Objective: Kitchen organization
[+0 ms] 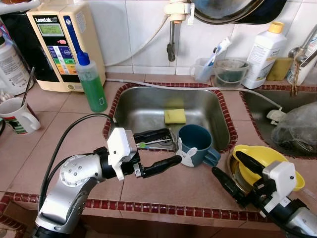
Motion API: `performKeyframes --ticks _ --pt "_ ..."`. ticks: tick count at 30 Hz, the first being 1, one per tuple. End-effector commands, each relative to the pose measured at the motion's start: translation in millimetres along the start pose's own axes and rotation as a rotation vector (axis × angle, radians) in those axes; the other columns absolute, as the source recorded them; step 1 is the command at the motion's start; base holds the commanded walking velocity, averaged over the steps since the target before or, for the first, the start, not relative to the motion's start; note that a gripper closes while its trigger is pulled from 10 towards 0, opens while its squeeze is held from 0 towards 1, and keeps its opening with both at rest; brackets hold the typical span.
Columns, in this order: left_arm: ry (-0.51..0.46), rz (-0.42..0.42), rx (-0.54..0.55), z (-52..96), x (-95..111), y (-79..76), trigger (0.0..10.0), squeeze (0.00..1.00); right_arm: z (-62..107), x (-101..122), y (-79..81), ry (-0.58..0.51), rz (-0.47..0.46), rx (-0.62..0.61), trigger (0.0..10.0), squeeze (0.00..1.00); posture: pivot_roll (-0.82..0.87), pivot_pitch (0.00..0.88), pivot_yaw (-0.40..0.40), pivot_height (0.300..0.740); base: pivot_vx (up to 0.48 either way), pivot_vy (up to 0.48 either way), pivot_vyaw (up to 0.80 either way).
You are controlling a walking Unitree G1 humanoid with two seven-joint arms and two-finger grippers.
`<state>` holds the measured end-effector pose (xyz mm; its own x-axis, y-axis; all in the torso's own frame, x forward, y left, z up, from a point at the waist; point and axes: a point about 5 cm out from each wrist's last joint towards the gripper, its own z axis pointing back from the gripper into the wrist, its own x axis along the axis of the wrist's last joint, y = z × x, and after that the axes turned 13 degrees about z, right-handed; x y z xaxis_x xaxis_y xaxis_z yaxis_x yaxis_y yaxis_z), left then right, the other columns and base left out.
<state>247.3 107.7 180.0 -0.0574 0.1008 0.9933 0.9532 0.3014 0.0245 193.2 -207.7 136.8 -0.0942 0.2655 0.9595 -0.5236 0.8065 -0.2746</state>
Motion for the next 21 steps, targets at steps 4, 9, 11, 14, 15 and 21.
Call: performKeyframes --ticks 4,9,11,14,15,21 --pt "0.006 -0.012 -0.017 -1.6 4 -2.6 10.0 0.0 1.6 0 -9.2 0.015 0.005 0.005 10.0 0.0 -0.2 0.048 0.037 0.74 0.0 0.0 0.0" --pt "0.004 -0.014 -0.009 -2.0 5 -2.6 10.0 0.0 -0.7 -1 -9.8 0.018 0.007 0.027 10.0 0.0 -0.2 0.052 0.037 0.74 0.0 0.0 0.0" --pt "0.004 -0.013 -0.01 -2.2 5 -2.8 10.0 0.0 -1.3 -1 -10.0 0.019 0.01 0.031 10.0 0.0 -0.2 0.053 0.036 0.74 0.0 0.0 0.0" --pt "-0.001 -0.012 -0.003 -2.6 6 -2.6 10.0 0.0 -3.8 -1 -12.5 0.02 0.004 0.04 10.0 0.0 -0.2 0.055 0.035 0.74 0.0 0.0 0.0" --pt "-0.002 -0.013 -0.003 -2.8 6 -2.6 10.0 0.0 -4.3 -1 -13.2 0.021 0.002 0.041 10.0 0.0 -0.2 0.057 0.034 0.74 0.0 0.0 0.0" --pt "-0.01 -0.008 0.002 -5.0 6 -3.8 10.0 0.0 -10.0 0 -18.4 0.022 0.001 0.066 10.0 0.0 -0.2 0.057 0.029 0.74 0.0 0.0 0.0"
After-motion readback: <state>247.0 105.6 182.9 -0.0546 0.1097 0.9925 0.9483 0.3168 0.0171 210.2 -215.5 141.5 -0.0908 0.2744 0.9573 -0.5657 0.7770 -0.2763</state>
